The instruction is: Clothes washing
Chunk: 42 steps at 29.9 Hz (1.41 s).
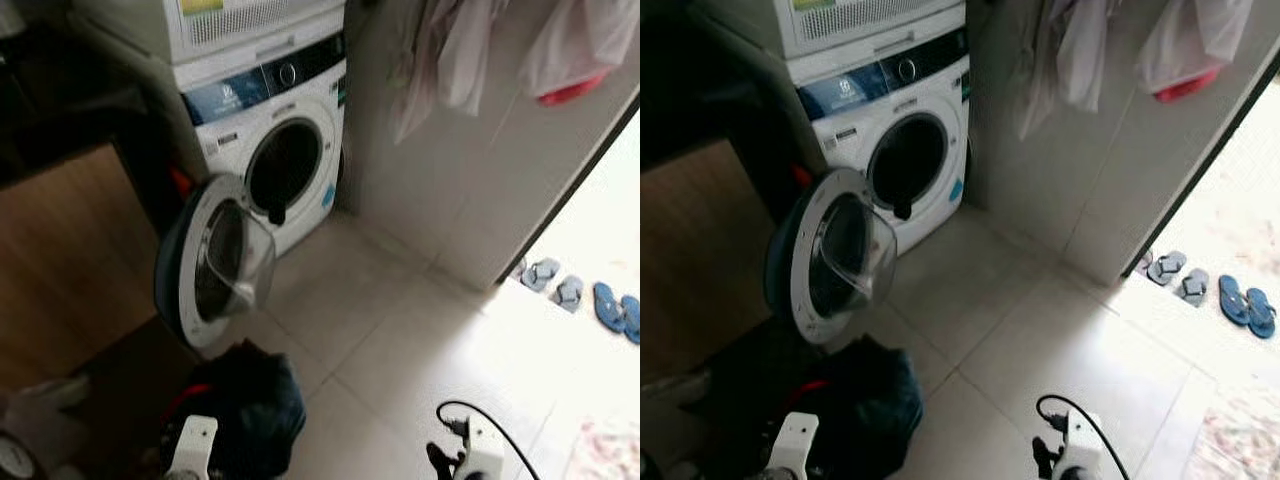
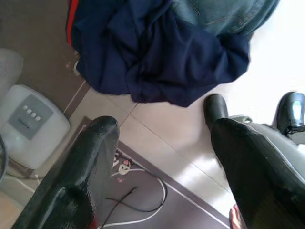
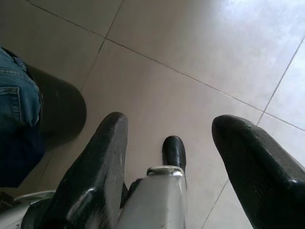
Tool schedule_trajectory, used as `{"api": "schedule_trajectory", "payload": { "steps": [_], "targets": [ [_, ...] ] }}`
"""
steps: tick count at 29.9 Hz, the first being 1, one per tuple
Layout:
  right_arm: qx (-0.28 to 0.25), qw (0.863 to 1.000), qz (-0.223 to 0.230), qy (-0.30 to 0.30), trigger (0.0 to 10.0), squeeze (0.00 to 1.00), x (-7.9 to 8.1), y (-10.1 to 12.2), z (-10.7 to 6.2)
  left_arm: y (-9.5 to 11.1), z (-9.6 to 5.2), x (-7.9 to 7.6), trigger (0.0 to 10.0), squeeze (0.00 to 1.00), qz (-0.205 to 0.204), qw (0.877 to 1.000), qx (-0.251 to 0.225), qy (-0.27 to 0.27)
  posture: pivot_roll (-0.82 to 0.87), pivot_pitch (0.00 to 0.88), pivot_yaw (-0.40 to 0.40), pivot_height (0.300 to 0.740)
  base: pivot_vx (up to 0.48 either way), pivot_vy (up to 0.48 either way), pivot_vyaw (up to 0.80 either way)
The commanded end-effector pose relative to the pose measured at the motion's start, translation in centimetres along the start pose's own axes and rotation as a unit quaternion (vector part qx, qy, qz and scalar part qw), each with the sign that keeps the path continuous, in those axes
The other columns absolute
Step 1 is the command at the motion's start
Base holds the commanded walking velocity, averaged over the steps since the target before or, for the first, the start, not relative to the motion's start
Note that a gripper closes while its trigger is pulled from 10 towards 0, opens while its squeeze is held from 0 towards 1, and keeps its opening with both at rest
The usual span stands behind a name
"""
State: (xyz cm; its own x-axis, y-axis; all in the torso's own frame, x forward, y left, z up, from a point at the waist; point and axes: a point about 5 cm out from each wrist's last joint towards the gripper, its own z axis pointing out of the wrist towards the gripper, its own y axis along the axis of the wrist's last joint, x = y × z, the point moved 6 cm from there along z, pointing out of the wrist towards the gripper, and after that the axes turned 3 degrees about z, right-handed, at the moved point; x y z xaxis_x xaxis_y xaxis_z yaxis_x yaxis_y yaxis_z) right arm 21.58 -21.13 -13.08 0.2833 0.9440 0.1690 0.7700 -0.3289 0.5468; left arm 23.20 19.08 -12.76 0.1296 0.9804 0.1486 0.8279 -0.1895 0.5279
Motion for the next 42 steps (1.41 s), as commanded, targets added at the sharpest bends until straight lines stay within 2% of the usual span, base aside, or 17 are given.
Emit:
{"api": "schedule_trajectory", "payload": {
  "steps": [1,15,24,26,28,31,37,39,42],
  "targets": [
    [0.004,1.000,0.002,-0.008,10.0,0.00,-0.60,-0.39,-0.14,-0.65,-0.04,-0.49,10.0,0.00,0.009,1.000,0.009,-0.007,0.03,0.032,0.015,0.740,0.000,0.000,0.00],
    [0.001,1.000,0.004,-0.008,10.0,0.00,-0.58,-0.09,-0.10,-0.27,-0.02,-0.50,10.0,0.00,-0.003,1.000,0.001,-0.006,0.05,0.059,0.011,0.740,0.000,0.000,0.00],
    [0.003,1.000,0.001,-0.008,10.0,0.00,-0.63,-0.02,-0.09,-0.10,-0.01,-0.51,10.0,0.00,-0.004,1.000,-0.002,-0.006,0.05,0.079,0.009,0.740,0.000,0.000,-0.59],
    [0.001,1.000,0.003,-0.007,10.0,0.00,-0.59,0.07,-0.08,0.06,0.01,-0.46,10.0,0.00,0.032,0.999,-0.001,-0.007,0.05,0.085,0.008,0.740,0.000,-0.223,0.00],
    [0.001,1.000,0.004,-0.007,10.0,0.00,-0.58,0.07,-0.08,0.06,0.02,-0.30,10.0,0.00,0.044,0.999,0.001,-0.001,0.05,0.085,0.008,0.740,0.000,-0.458,0.00],
    [-0.001,1.000,0.006,-0.007,10.0,0.00,-0.57,0.09,-0.08,-0.20,0.01,-0.21,10.0,0.00,0.018,1.000,0.005,0.005,0.05,0.085,0.008,0.740,0.000,-0.304,0.00],
    [-0.008,1.000,0.014,-0.003,10.0,0.00,-0.46,0.26,-0.08,-0.19,0.01,-0.29,10.0,0.00,0.020,1.000,0.006,0.001,0.05,0.085,0.008,0.740,0.000,0.000,0.00],
    [0.001,1.000,-0.015,-0.005,10.0,0.00,-0.59,0.18,-0.08,-0.22,0.01,-0.29,10.0,0.00,0.022,1.000,0.007,0.001,0.05,0.085,0.008,0.740,0.000,0.000,0.00],
    [0.002,0.999,-0.032,-0.009,10.0,0.00,-0.75,0.24,-0.10,-0.28,0.01,-0.32,10.0,0.00,0.021,1.000,0.008,0.001,0.05,0.085,0.005,0.740,0.000,0.000,0.33]
  ]
}}
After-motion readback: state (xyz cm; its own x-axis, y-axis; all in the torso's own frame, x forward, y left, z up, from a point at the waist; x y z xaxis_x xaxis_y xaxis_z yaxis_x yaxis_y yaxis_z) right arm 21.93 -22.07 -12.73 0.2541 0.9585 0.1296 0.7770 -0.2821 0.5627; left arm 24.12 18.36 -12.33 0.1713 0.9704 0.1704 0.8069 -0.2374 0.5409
